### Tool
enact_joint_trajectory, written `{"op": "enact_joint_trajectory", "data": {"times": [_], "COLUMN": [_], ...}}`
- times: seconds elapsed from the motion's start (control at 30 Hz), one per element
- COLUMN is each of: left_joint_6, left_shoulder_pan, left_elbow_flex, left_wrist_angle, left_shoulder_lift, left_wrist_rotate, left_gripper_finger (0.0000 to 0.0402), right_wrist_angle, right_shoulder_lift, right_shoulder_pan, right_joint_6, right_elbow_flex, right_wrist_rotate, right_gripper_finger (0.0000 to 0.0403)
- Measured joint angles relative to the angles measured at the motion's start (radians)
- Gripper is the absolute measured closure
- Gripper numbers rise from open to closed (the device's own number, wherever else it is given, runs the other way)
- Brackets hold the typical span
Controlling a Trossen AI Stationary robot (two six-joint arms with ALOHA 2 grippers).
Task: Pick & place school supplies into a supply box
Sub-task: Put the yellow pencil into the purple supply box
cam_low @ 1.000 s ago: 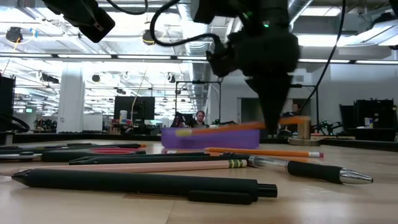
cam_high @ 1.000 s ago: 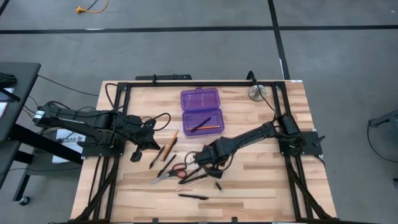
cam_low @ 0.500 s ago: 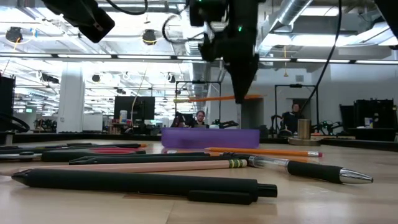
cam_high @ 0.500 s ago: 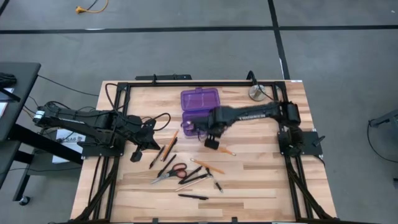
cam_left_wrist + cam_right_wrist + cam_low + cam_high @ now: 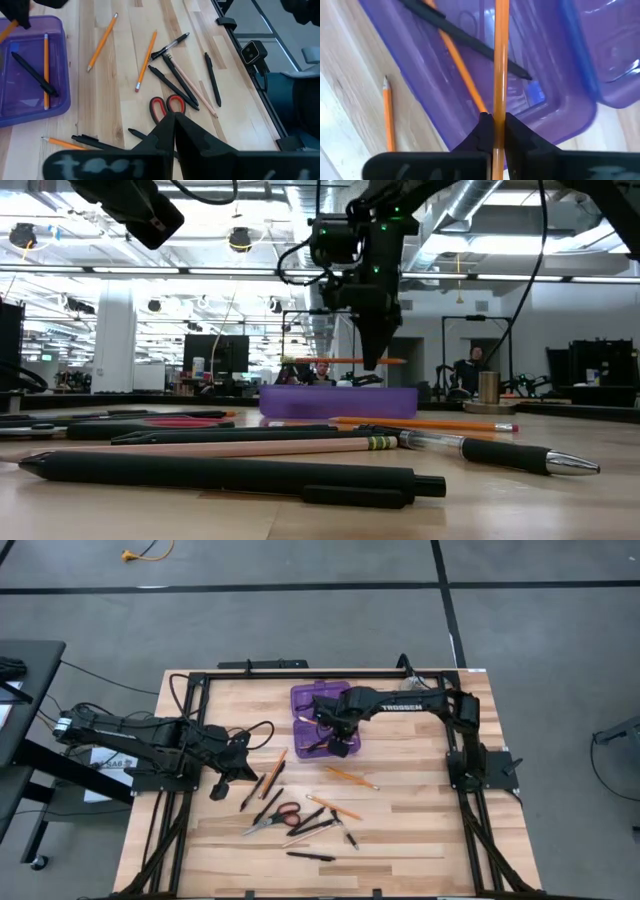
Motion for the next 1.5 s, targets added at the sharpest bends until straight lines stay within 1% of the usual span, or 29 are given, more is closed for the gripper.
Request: {"op": "enact_joint_trajectory", "data": {"times": [0.2, 0.4, 0.6, 0.7, 0.83, 0.93, 1.0, 1.27, 1.43, 1.5], "left_joint_6": [0.001, 0.001, 0.000, 0.000, -0.002, -0.003, -0.002, -0.002, -0.002, -0.002], "left_shoulder_pan": [0.000, 0.000, 0.000, 0.000, 0.000, 0.000, 0.000, 0.000, 0.000, 0.000], "left_elbow_flex": [0.000, 0.000, 0.000, 0.000, 0.000, 0.000, 0.000, 0.000, 0.000, 0.000], "left_wrist_angle": [0.000, 0.000, -0.005, -0.007, -0.007, -0.007, -0.007, 0.001, 0.001, 0.001], "left_shoulder_lift": [0.000, 0.000, 0.000, 0.000, 0.000, 0.000, 0.000, 0.000, 0.000, 0.000], "left_wrist_rotate": [0.000, -0.001, -0.001, -0.001, -0.001, -0.001, -0.001, -0.002, -0.002, -0.002], "left_gripper_finger": [0.0401, 0.0401, 0.0401, 0.0401, 0.0401, 0.0401, 0.0401, 0.0401, 0.0401, 0.0401], "right_wrist_angle": [0.042, 0.074, 0.056, 0.035, -0.046, -0.122, -0.160, -0.200, -0.211, -0.214], "right_shoulder_lift": [0.000, 0.000, 0.000, 0.000, 0.000, 0.000, 0.000, -0.001, -0.001, -0.001], "right_shoulder_pan": [0.014, 0.021, 0.021, 0.021, 0.033, 0.071, 0.108, 0.275, 0.338, 0.350], "right_joint_6": [-0.002, 0.016, 0.027, 0.028, 0.083, 0.091, 0.098, 0.156, 0.212, 0.238], "right_elbow_flex": [-0.040, -0.040, -0.040, -0.039, -0.039, -0.039, -0.039, -0.039, -0.039, -0.039], "right_wrist_rotate": [0.001, 0.001, 0.001, 0.001, -0.022, -0.087, -0.111, -0.103, -0.102, -0.083], "right_gripper_finger": [0.0392, 0.0349, 0.0314, 0.0306, 0.0303, 0.0303, 0.0303, 0.0302, 0.0302, 0.0302]}}
